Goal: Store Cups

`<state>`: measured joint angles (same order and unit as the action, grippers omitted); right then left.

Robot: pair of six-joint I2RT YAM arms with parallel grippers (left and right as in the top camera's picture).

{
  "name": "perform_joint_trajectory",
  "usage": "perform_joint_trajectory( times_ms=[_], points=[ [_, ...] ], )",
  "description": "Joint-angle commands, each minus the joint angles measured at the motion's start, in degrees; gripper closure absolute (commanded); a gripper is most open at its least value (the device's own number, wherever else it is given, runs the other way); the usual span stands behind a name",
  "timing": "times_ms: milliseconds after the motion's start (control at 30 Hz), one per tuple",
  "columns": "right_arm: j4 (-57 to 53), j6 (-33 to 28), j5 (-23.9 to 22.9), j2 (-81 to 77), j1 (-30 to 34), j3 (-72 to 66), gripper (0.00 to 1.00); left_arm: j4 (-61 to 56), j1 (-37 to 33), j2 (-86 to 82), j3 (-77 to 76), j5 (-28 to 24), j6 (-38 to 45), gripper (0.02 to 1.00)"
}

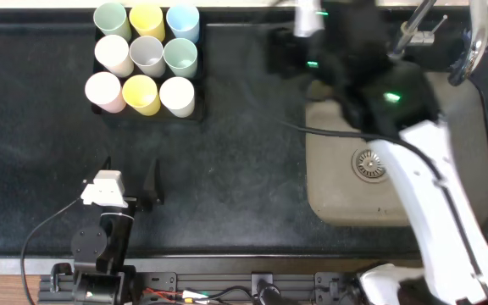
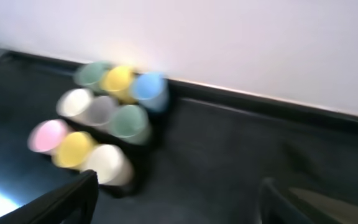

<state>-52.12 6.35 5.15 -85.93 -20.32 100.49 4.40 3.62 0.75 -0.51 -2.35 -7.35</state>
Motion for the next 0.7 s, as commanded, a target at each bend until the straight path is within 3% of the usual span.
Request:
perform_joint_trajectory(
  times_ms=[33, 167, 300, 700],
  points=[
    [1.7, -4.5, -0.8, 9.8, 6.3, -7.9, 0.161, 0.3, -0.3, -0.6, 0.1, 0.3, -0.4, 0.018],
    [5.9, -6.5, -0.7, 20.4, 12.0, -17.7, 0.115, 0.3, -0.3, -0.6, 0.1, 0.3, -0.4, 0.018],
    [10.4, -6.8, -0.8, 31.5, 15.4, -29.0, 0.003, 0.3, -0.3, -0.6, 0.1, 0.3, -0.4, 0.018],
    [19.3, -8.1, -0.7, 55.9, 15.8, -56.3, 0.003, 0.3, -0.3, -0.6, 0.1, 0.3, -0.4, 0.020]
  ],
)
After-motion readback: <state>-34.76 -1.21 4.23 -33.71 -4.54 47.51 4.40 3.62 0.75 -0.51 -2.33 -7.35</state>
